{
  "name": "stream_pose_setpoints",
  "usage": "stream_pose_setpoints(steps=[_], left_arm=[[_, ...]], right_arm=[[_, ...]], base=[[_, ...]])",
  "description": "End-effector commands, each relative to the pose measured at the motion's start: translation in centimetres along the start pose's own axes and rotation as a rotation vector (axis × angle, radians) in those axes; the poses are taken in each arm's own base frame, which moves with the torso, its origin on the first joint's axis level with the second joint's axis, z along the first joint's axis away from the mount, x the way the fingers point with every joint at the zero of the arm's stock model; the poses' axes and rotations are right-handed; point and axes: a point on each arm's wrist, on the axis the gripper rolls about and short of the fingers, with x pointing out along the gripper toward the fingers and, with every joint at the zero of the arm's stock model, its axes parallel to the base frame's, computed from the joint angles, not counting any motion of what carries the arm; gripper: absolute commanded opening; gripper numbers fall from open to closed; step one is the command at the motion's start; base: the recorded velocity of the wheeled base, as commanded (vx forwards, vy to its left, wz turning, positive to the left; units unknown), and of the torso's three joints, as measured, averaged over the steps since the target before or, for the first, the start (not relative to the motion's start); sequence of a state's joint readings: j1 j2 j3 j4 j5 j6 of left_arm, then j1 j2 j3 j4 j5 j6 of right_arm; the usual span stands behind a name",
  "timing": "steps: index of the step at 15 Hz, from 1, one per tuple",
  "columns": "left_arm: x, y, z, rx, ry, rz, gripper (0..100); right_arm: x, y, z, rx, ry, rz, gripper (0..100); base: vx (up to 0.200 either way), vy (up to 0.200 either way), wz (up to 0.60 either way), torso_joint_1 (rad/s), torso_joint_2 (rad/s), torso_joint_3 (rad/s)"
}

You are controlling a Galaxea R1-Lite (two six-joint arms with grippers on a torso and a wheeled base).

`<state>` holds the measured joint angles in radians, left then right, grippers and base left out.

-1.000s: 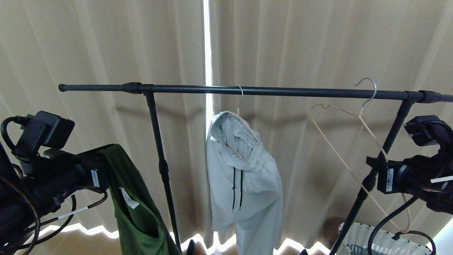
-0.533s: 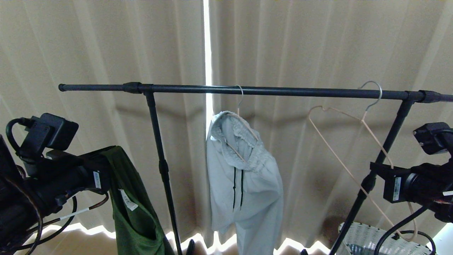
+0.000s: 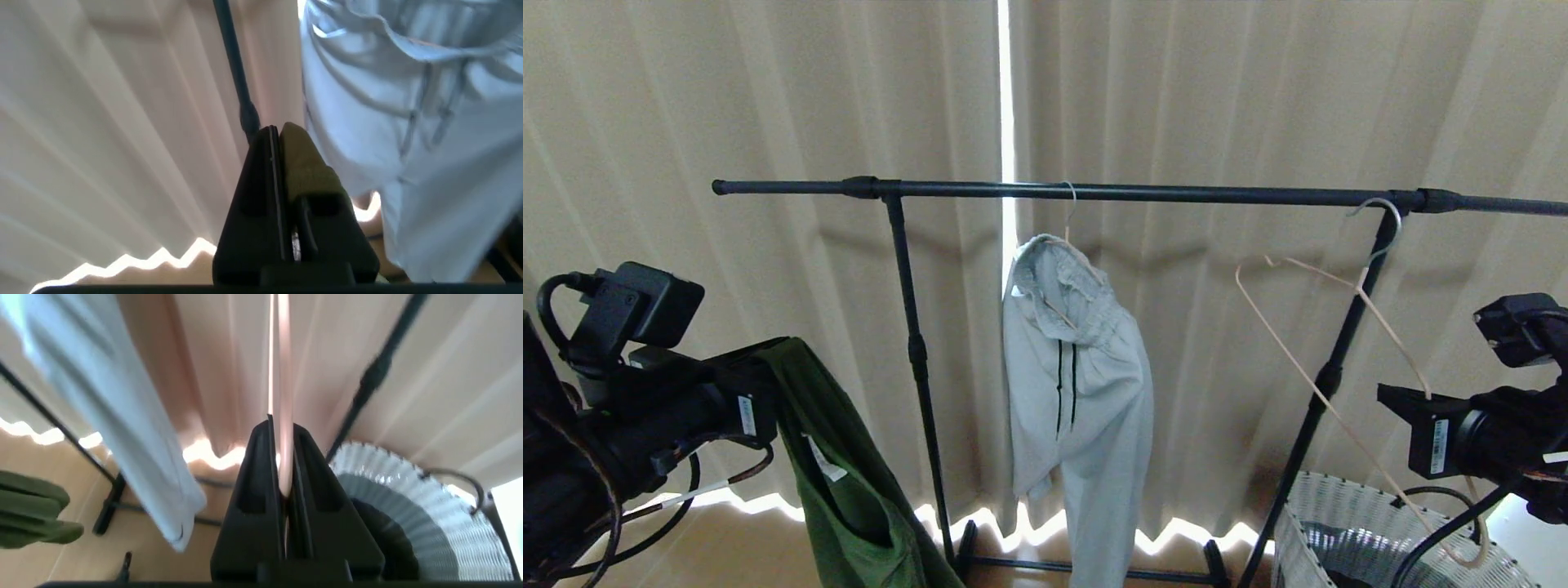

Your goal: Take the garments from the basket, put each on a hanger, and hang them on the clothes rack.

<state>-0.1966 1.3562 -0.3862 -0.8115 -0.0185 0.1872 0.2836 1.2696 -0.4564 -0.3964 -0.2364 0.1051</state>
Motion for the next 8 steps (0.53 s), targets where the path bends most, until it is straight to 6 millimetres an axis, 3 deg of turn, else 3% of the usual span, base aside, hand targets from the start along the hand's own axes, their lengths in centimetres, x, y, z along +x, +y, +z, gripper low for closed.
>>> stream_pose_setpoints(steps=[1,6,8], left_arm=[[0.0,0.0,-0.1,0.003,0.002,-0.002,0],[-0.3,-1.0,-0.3,0.009,-0.053,-0.038,0],[0.1,-1.4,0.7,0.009,-0.087,-0.061,0]], right_arm=[[0.0,0.0,-0.1,0.0,0.002,0.002,0],[-0.3,0.0,-0.3,-0.002,0.001,0.006,0],[-1.2,0.1,-0.7,-0.005,-0.006,0.092,0]], base=[[-0.2,0.0,0.0,0.007,0.0,0.002],[0.0,0.0,0.0,0.0,0.0,0.0],[0.0,0.0,0.0,0.0,0.0,0.0]])
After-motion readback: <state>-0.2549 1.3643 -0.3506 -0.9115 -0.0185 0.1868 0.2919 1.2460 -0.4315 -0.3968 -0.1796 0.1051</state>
